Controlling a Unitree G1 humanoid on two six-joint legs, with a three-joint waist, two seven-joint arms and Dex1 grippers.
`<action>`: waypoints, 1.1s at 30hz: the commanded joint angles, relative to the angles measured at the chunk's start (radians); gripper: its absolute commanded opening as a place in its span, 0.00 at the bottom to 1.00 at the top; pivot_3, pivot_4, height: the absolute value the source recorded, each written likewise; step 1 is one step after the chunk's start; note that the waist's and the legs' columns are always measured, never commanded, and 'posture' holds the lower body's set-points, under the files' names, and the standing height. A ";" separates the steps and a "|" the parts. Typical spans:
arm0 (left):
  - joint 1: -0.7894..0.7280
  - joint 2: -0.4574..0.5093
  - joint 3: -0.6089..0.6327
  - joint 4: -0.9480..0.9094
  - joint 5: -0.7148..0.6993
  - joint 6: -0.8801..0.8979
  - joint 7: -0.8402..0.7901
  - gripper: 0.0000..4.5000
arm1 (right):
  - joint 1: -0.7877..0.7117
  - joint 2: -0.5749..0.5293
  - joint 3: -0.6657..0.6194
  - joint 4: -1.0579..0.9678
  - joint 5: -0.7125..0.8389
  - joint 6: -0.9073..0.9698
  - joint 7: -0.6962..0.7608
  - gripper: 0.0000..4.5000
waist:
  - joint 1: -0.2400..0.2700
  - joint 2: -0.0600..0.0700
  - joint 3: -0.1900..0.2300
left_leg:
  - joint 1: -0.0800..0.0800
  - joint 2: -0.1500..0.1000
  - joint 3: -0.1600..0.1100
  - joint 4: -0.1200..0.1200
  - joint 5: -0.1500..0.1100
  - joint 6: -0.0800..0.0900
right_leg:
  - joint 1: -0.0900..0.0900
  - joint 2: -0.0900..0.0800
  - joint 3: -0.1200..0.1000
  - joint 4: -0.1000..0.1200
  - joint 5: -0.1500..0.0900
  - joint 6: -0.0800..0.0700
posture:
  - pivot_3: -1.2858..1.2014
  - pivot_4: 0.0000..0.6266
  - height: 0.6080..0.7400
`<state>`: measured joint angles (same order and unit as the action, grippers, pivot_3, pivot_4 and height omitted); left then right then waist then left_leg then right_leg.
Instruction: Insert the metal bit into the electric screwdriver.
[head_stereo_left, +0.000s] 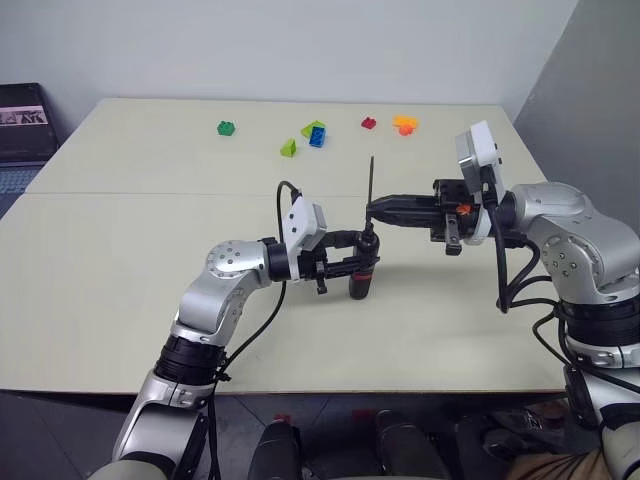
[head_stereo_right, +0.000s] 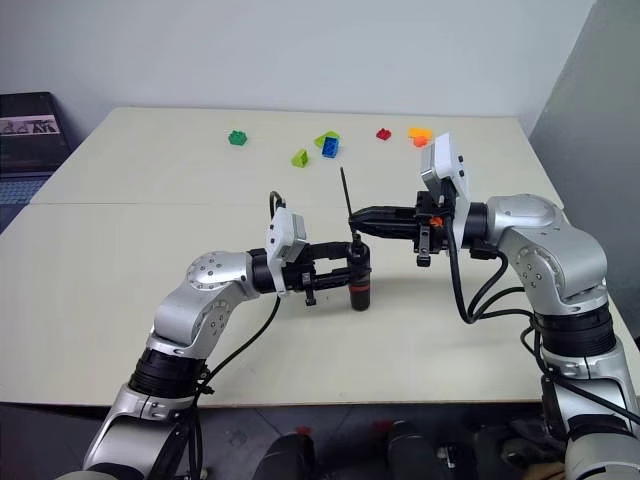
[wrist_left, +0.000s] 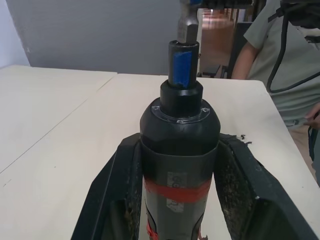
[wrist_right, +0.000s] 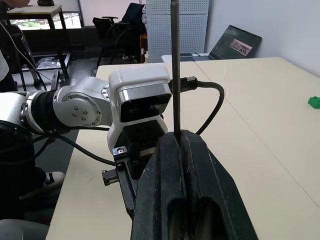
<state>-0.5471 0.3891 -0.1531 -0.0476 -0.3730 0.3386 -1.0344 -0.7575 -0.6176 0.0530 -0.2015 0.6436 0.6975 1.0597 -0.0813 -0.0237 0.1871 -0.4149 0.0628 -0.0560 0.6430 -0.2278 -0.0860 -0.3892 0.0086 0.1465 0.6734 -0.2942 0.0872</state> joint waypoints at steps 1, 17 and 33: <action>-0.011 0.002 -0.005 -0.006 0.009 -0.013 0.005 0.37 | 0.017 -0.023 0.021 -0.013 -0.031 0.043 -0.036 0.00 | 0.000 0.000 0.000 | 0.000 0.000 0.000 0.000 0.000 0.000 | 0.000 0.000 0.000 0.000 0.000 0.000 | 0.52 0.24 1.00; -0.012 0.003 -0.006 -0.006 0.008 -0.012 0.003 0.37 | -0.014 -0.015 -0.068 -0.030 0.052 0.064 -0.059 0.00 | 0.000 0.000 0.000 | 0.000 0.000 0.000 0.000 0.000 0.000 | 0.000 0.000 0.000 0.000 0.000 0.000 | 0.52 0.24 1.00; -0.014 0.002 -0.008 0.006 0.019 -0.020 0.011 0.37 | 0.000 -0.006 -0.132 -0.132 0.148 0.170 -0.178 0.00 | 0.000 0.000 0.000 | -0.001 0.000 0.000 -0.001 0.000 0.000 | -0.001 0.000 0.000 -0.001 0.000 0.000 | 0.52 0.24 1.00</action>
<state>-0.5505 0.3878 -0.1552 -0.0434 -0.3726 0.3312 -1.0344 -0.7547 -0.6239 -0.0321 -0.2848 0.7571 0.8618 0.9056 -0.0812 -0.0237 0.1871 -0.4155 0.0629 -0.0559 0.6424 -0.2278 -0.0858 -0.3897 0.0087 0.1468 0.6729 -0.2943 0.0869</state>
